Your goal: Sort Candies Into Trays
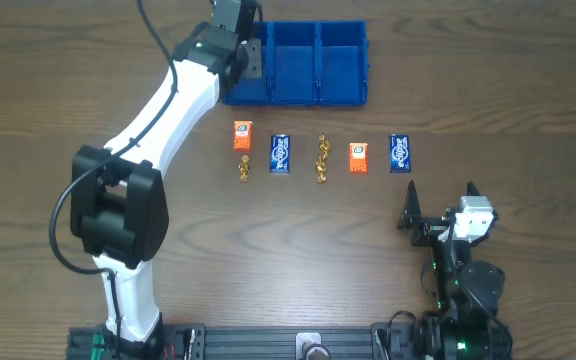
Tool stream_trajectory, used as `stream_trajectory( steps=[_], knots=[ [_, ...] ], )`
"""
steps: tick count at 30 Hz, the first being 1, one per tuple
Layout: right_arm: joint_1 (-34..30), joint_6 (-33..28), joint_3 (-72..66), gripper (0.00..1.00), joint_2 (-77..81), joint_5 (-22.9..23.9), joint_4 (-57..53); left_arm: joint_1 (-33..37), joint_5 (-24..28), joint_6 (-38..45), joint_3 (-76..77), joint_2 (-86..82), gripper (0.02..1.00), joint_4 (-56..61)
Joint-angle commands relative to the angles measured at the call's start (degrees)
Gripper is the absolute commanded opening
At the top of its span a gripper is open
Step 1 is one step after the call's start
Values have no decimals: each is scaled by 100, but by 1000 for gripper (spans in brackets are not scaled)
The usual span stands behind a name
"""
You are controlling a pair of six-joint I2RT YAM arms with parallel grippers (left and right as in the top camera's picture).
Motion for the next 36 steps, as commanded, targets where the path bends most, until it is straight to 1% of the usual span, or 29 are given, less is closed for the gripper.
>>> stream_trajectory(
  steps=[1,21,26,27,28,30,32,34,36],
  knots=[
    [35,-72,-2,998,-42,-4,-52,4,-39,24,55,114,297,57],
    [35,-72,-2,998,-42,-4,-52,2,-42,22,50,190,303,63],
    [35,-72,-2,998,-42,-4,-52,0,-39,24,50,190,360,57],
    [35,-72,-2,998,-42,-7,-55,0,-39,24,50,190,408,57],
    [35,-72,-2,998,-42,-4,-55,0,-42,26,50,190,476,57],
    [35,-72,-2,998,-42,-4,-52,2,-44,31,50,190,660,57],
    [35,-72,-2,998,-42,-4,-55,2,-44,44,50,190,888,57],
    [35,-72,-2,998,-42,-4,-55,2,-44,44,50,190,998,59],
    [35,-72,-2,998,-42,-4,-52,2,-50,44,50,190,996,61]
  ],
)
